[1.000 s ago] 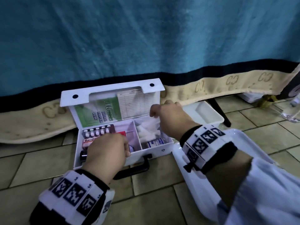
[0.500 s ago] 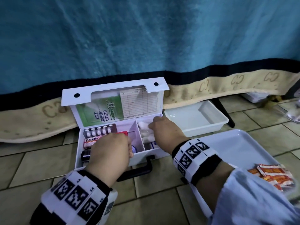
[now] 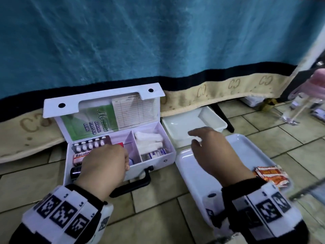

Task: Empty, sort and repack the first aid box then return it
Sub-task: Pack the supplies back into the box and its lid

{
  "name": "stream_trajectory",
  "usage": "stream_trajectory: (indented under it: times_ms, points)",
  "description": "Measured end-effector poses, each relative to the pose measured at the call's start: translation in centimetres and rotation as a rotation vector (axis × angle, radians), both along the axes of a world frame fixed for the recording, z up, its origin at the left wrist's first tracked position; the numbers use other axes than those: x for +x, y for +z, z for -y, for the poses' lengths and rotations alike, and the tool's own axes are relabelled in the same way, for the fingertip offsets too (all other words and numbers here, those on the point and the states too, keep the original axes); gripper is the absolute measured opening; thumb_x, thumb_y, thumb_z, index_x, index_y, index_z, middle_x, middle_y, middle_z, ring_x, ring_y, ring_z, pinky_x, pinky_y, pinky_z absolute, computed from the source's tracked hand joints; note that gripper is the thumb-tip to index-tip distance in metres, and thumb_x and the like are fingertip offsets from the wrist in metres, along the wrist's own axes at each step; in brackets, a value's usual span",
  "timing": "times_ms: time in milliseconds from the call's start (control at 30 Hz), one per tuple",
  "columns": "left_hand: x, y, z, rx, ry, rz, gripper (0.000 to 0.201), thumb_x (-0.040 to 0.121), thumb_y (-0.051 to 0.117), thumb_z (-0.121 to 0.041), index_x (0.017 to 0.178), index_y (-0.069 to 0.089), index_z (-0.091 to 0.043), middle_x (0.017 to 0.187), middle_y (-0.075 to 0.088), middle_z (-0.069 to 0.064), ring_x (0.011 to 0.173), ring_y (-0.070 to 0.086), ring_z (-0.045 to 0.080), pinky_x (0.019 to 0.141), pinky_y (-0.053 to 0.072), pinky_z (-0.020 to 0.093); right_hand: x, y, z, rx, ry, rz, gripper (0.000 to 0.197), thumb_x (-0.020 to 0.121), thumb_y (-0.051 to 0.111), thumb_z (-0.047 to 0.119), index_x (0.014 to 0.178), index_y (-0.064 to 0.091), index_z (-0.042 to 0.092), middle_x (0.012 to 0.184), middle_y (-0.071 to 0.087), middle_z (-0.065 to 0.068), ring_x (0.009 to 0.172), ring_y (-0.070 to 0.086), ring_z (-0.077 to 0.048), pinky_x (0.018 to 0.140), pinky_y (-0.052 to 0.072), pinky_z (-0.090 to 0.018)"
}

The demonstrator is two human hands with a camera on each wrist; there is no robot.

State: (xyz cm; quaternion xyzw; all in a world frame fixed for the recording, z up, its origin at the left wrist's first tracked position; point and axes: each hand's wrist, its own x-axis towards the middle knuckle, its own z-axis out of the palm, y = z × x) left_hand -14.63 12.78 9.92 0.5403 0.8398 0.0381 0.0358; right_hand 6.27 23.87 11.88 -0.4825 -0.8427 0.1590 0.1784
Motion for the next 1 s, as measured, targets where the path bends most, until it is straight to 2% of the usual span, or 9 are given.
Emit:
stream_trajectory:
  times_ms: [100,200,367,433,567,700,800,867,1000]
  points:
    - [-0.1,0.3,-0.1,-0.024,-0.015,-0.013,0.013,0.083,0.062,-0.03,0.07,0.061,-0.03,0.079,0.062,-0.008,0.085,0.061,0.015,0.066,0.043,0.023,6.3,-1.0,-1.1,-0.104,-0.223,0.164,0.035,0.086,0.057,0.021,0.121,0.061,0.021,0.123,0.061,-0.005,0.107,0.06,-0.022,0.089,0.042,-0.027]
    - [-0.4,0.5,-0.4,-0.056,-0.02,0.007,0.016,0.081,0.065,-0.032,0.065,0.061,-0.031,0.074,0.059,-0.011,0.082,0.06,0.013,0.068,0.043,0.023,11.4,-2.6,-1.6,-0.239,-0.405,0.317,0.053,0.081,0.063,0.031,0.131,0.051,0.02,0.13,0.052,-0.015,0.111,0.057,-0.032,0.091,0.044,-0.035]
    - [-0.8,0.5,-0.9,-0.086,-0.027,0.021,0.022,0.077,0.069,-0.035,0.057,0.059,-0.034,0.08,0.065,-0.009,0.081,0.061,0.013,0.071,0.049,0.025,13.3,-5.3,-0.3,-0.417,-0.409,0.49,0.079,0.073,0.066,0.055,0.137,0.037,0.021,0.144,0.034,-0.015,0.132,0.036,-0.033,0.104,0.034,-0.037]
    - [-0.9,0.6,-0.9,-0.087,-0.034,0.028,0.023,0.075,0.072,-0.036,0.056,0.059,-0.035,0.078,0.064,-0.01,0.08,0.061,0.014,0.07,0.048,0.025,12.3,-5.8,0.1,-0.411,-0.376,0.483,0.084,0.076,0.065,0.052,0.143,0.025,0.021,0.149,0.024,-0.015,0.138,0.027,-0.033,0.107,0.029,-0.038]
    - [-1.0,0.9,-0.9,-0.095,-0.041,0.052,0.024,0.071,0.076,-0.036,0.052,0.062,-0.035,0.07,0.062,-0.013,0.077,0.06,0.014,0.065,0.044,0.024,9.2,-6.6,0.7,-0.379,-0.279,0.398,0.074,0.085,0.058,0.038,0.148,0.02,0.024,0.15,0.021,-0.013,0.136,0.028,-0.037,0.112,0.027,-0.041]
    - [-0.9,0.8,-1.1,-0.099,-0.049,0.012,0.029,0.07,0.077,-0.037,0.049,0.058,-0.039,0.069,0.06,-0.011,0.077,0.06,0.016,0.064,0.04,0.024,6.3,-7.0,0.6,-0.294,-0.188,0.211,0.059,0.086,0.056,0.028,0.142,0.037,0.024,0.147,0.032,-0.005,0.135,0.033,-0.028,0.111,0.031,-0.037]
    - [-1.0,0.9,-1.3,-0.109,-0.063,0.025,0.027,0.072,0.077,-0.035,0.051,0.06,-0.036,0.066,0.058,-0.015,0.075,0.059,0.012,0.063,0.038,0.024,5.4,-6.3,0.0,-0.217,-0.148,0.116,0.05,0.082,0.063,0.021,0.13,0.052,0.026,0.138,0.044,-0.002,0.125,0.045,-0.019,0.106,0.036,-0.027]
    - [-1.0,0.9,-1.3,-0.106,-0.059,0.039,0.026,0.073,0.076,-0.032,0.052,0.062,-0.034,0.064,0.056,-0.019,0.071,0.056,0.008,0.06,0.037,0.024,5.7,-5.3,-0.3,-0.255,-0.144,0.091,0.059,0.072,0.076,0.021,0.127,0.055,0.026,0.133,0.045,0.001,0.121,0.047,-0.015,0.1,0.034,-0.019]
    - [-0.9,1.0,-1.3,-0.097,-0.046,0.052,0.025,0.073,0.076,-0.032,0.052,0.063,-0.033,0.063,0.057,-0.019,0.069,0.055,0.007,0.059,0.037,0.023,7.0,-3.0,-0.8,-0.343,-0.124,0.023,0.058,0.06,0.086,0.029,0.114,0.063,0.025,0.106,0.061,0.007,0.096,0.058,-0.007,0.076,0.039,-0.014]
